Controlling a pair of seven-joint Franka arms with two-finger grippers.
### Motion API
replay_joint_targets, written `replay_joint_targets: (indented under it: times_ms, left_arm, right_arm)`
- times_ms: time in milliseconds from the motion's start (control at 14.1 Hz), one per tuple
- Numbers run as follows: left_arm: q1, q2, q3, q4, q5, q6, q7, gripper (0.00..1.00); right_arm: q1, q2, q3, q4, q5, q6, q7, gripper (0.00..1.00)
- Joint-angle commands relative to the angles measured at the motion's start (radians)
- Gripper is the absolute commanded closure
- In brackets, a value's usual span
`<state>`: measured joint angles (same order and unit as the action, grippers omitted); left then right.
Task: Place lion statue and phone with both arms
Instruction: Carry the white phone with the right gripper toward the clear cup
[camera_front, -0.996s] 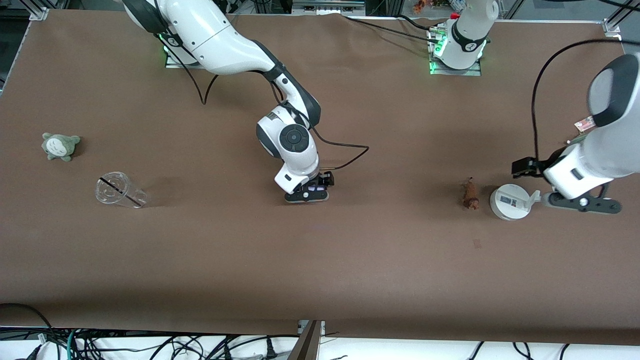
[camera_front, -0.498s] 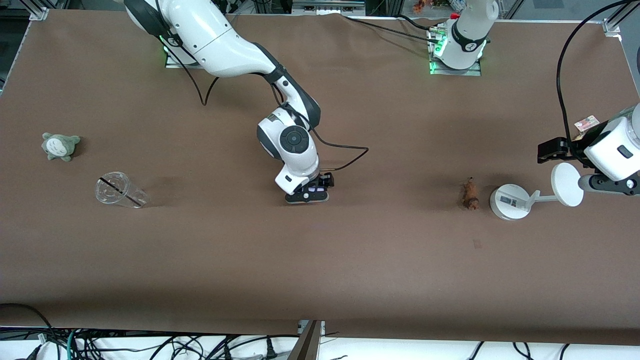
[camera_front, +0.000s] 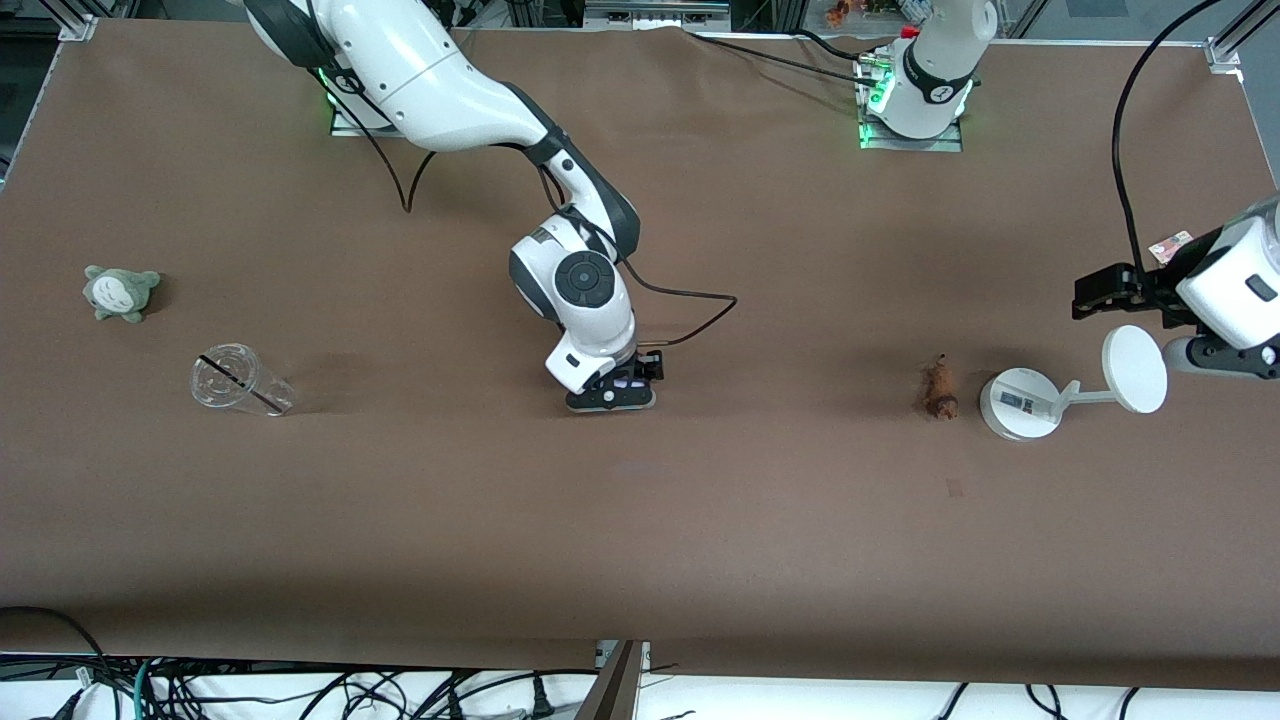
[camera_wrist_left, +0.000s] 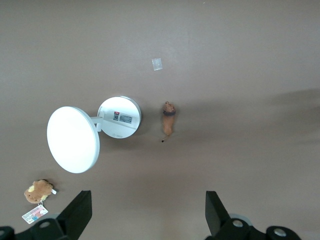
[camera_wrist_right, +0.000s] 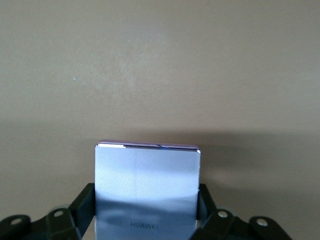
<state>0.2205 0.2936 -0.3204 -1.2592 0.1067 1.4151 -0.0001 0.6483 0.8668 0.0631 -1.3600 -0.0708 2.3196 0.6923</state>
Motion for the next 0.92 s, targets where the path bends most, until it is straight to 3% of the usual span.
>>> replay_joint_targets:
  times_ms: [0,356,569,854]
  left_arm:
    - [-0.149,-0.134,0.185,-0.153,-0.042,0.085,-0.01,0.0]
    - [-0.246,-0.347,0.26,-0.469,-0.068,0.274,-0.014,0.0]
    - [-0.256,-0.332,0.282,-0.451,-0.07,0.274,-0.014,0.0]
    - [-0.247,-0.3,0.281,-0.421,-0.082,0.26,-0.015,0.0]
  right_arm:
    - [-0.03,-0.132,0.006,-0.018,-0.007,-0.17,-0.025,0.88]
    - [-0.125,-0.337,0.003,-0.076,0.005,-0.422,-0.173,0.88]
    - [-0.162,-0.468,-0.054,-0.149,0.011,-0.494,-0.284,0.88]
    - [-0.162,-0.595,-0.238,-0.275,0.118,-0.505,-0.547,0.88]
